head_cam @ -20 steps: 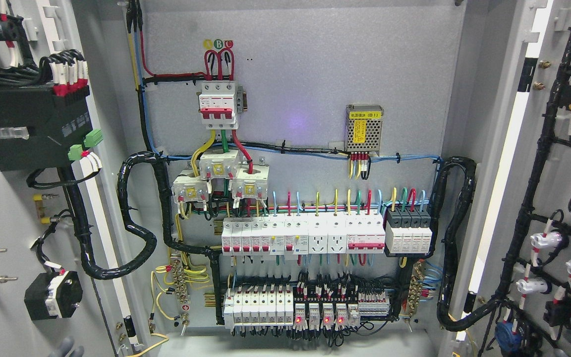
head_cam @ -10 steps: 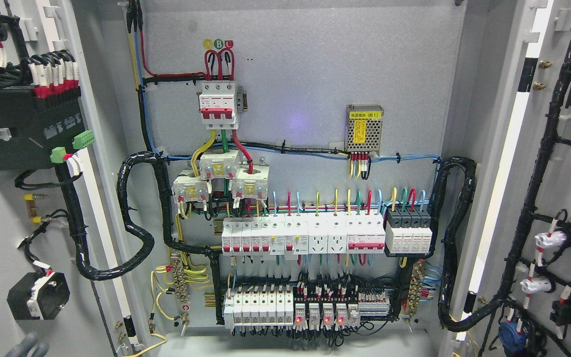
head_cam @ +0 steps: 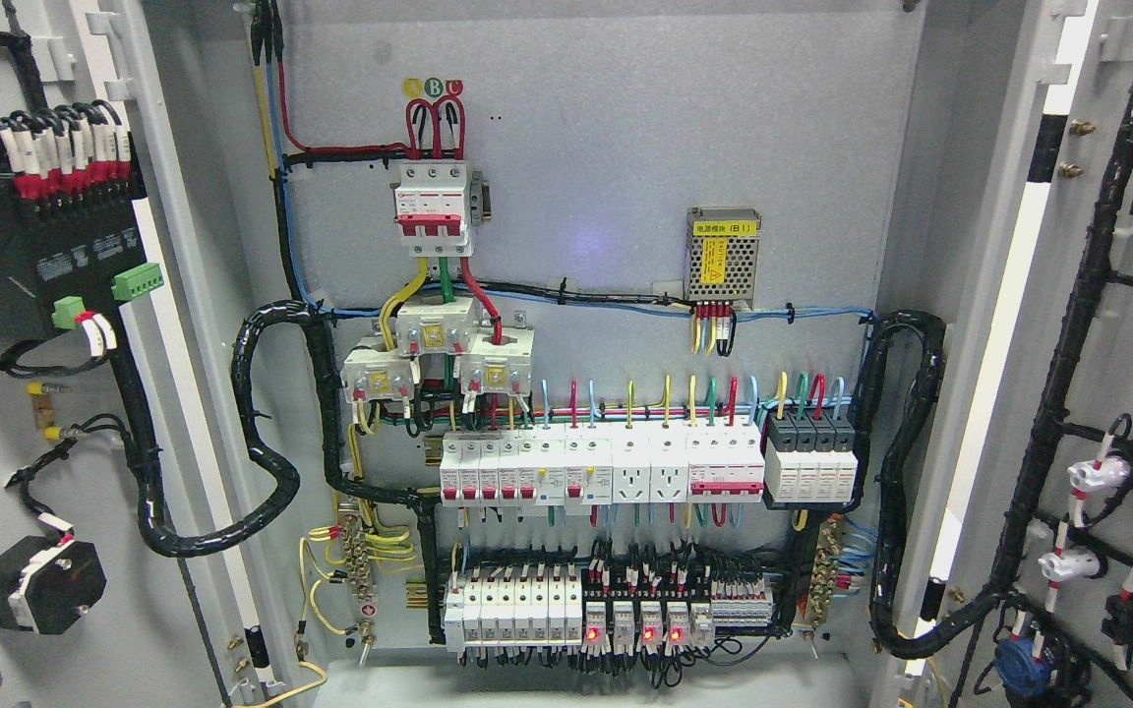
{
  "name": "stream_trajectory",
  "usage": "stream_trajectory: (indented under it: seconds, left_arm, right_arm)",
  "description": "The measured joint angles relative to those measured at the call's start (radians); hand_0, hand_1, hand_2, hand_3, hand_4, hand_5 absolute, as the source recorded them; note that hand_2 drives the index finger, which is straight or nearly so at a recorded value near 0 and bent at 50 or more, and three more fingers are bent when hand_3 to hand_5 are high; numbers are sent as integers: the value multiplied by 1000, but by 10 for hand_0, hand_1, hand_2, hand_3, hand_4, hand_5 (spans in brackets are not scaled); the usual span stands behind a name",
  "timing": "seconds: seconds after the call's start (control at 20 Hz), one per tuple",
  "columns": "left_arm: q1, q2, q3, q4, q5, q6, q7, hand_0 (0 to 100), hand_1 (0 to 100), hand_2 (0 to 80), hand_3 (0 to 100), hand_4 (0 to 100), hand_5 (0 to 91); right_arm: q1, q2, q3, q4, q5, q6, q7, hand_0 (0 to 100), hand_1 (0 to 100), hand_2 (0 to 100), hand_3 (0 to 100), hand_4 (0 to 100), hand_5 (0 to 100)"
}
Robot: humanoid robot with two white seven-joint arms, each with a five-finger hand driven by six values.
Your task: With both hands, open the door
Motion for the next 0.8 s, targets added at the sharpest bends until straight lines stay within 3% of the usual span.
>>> stream_trajectory:
  seconds: [0.8]
  left_arm:
    - [-11, 62, 84, 90, 87, 45, -2, 0, 0, 0, 0, 0, 0]
  right_arm:
    - [-3, 7, -46, 56, -2, -3, 0, 190, 0, 0, 0, 0, 0]
